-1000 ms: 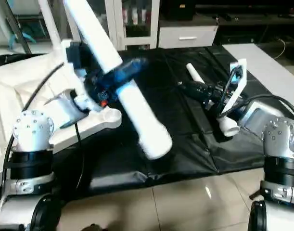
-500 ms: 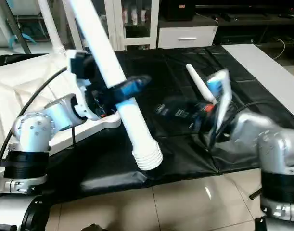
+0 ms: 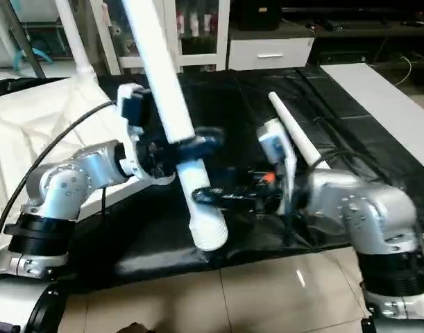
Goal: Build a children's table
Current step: Pick table leg
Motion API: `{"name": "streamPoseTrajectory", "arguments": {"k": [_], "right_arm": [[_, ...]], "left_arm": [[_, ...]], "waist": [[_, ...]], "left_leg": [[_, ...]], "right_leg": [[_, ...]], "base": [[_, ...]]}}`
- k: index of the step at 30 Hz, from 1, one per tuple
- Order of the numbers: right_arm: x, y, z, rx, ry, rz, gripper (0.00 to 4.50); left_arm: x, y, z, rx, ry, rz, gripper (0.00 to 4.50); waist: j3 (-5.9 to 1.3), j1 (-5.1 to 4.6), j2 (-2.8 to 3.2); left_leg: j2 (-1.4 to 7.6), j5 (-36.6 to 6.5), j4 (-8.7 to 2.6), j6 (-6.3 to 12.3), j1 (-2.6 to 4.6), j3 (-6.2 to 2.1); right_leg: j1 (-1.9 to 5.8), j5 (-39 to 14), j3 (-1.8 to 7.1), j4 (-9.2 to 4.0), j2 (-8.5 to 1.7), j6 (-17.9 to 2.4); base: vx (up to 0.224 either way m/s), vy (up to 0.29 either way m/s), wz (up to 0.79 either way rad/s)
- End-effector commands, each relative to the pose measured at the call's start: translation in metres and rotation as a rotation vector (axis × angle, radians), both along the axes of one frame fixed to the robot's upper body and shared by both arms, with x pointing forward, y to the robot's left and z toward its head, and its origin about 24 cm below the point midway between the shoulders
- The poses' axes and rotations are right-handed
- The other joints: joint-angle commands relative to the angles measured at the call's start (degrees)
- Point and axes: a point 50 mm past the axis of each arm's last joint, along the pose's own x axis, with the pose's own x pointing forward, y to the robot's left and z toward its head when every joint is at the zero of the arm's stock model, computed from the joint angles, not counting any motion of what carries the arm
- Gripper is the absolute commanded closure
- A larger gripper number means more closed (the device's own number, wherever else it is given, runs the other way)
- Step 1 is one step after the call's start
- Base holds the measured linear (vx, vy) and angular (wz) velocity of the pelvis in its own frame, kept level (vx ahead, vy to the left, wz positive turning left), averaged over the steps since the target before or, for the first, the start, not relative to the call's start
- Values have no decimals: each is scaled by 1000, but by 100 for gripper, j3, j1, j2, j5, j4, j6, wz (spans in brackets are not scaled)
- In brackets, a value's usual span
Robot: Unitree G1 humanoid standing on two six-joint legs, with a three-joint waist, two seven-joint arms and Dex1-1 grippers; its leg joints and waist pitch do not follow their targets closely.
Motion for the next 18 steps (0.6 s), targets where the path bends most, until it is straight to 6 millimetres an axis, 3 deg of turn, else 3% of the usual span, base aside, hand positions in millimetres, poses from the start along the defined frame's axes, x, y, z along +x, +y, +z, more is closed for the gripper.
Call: {"name": "streamPoseTrajectory", "arguments": {"k": [1, 2, 5, 6, 10, 18], "right_arm": [[10, 6, -1, -51, -26, -27, 116], [12, 8, -2, -63, -22, -28, 123], [12, 9, -4, -74, -16, -16, 149], [11, 10, -4, -75, -14, -7, 149], [8, 11, -6, -84, -3, 38, 188], [4, 11, -10, -103, 7, 66, 255]], "left_arm": [[-2, -7, 9, 32, -82, -33, 268], [-3, -8, 9, 40, -91, -39, 268], [-3, -9, 9, 48, -102, -43, 268], [-3, -9, 9, 50, -104, -43, 268], [-2, -8, 9, 54, -108, -32, 268], [0, -7, 8, 54, -106, -27, 268]], "waist": [[-409, -29, -58], [-407, -30, -86], [-416, -29, -72], [-418, -26, -104], [-425, -12, -88], [-419, -15, -84]], "left_leg": [[59, -773, -411, 62, 87, 76], [62, -772, -412, 47, 83, 79], [62, -704, -402, 76, 83, 81], [61, -674, -401, 91, 79, 85], [64, -569, -390, 160, 79, 85], [62, -682, -392, 130, 79, 85]], "right_leg": [[316, -1019, 113, -370, -151, -1277], [319, -1037, 118, -364, -154, -1267], [330, -891, 124, -350, -151, -1267], [335, -842, 123, -350, -148, -1274], [336, -644, 120, -319, -143, -1355], [335, -852, 125, -338, -148, -1310]], "base": [[0, 0, 0], [0, 0, 0], [0, 0, 0], [0, 0, 0], [0, 0, 0], [0, 0, 0]]}}
